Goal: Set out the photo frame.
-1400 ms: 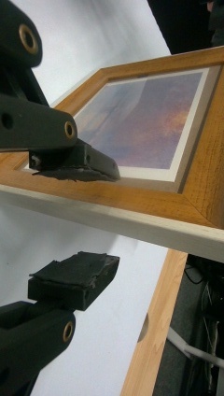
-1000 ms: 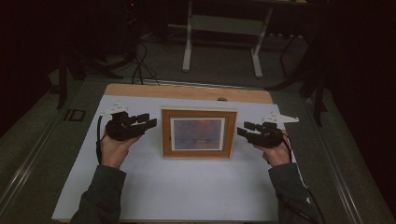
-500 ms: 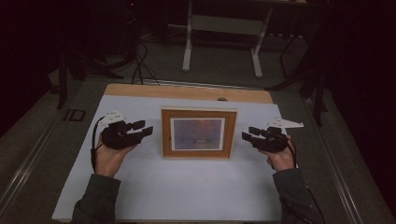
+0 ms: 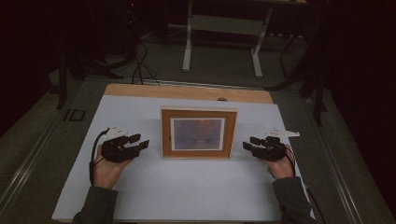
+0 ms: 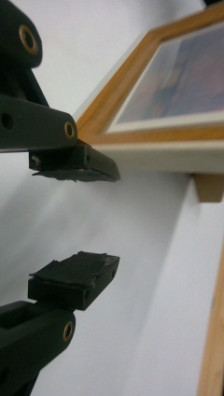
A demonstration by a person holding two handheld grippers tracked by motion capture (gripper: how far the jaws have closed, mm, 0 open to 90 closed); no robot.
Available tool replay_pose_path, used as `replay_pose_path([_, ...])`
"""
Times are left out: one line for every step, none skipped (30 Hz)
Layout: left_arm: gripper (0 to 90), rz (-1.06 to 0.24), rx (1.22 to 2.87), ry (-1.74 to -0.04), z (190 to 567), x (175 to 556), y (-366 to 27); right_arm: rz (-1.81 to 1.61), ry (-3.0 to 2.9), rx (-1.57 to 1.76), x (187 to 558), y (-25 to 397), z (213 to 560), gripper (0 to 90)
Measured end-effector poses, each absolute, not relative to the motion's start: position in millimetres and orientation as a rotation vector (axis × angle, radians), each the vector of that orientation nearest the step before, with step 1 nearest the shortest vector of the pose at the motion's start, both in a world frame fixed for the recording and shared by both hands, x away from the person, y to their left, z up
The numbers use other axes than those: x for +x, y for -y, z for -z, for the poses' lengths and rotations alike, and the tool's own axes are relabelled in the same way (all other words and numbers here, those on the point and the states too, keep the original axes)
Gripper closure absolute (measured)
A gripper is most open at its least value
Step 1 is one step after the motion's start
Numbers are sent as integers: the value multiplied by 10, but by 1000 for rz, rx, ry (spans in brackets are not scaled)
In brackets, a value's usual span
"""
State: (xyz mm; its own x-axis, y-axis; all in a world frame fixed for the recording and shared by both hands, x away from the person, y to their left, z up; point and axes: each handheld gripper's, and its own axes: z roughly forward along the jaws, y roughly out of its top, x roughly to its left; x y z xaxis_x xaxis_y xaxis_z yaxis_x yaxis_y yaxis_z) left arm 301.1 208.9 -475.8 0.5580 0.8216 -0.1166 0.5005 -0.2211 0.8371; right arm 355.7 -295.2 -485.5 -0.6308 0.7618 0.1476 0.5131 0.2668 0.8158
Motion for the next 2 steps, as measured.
replay_pose_path([535,-457,1900,-1085,4798,3001,-2087,-1293,-2267,1184,3552,2957,4884,516])
replay_pose_path([535,-459,1912,-1093,4839,2992,-2089,-1299,-2266,1190,3546,2963,4910,515])
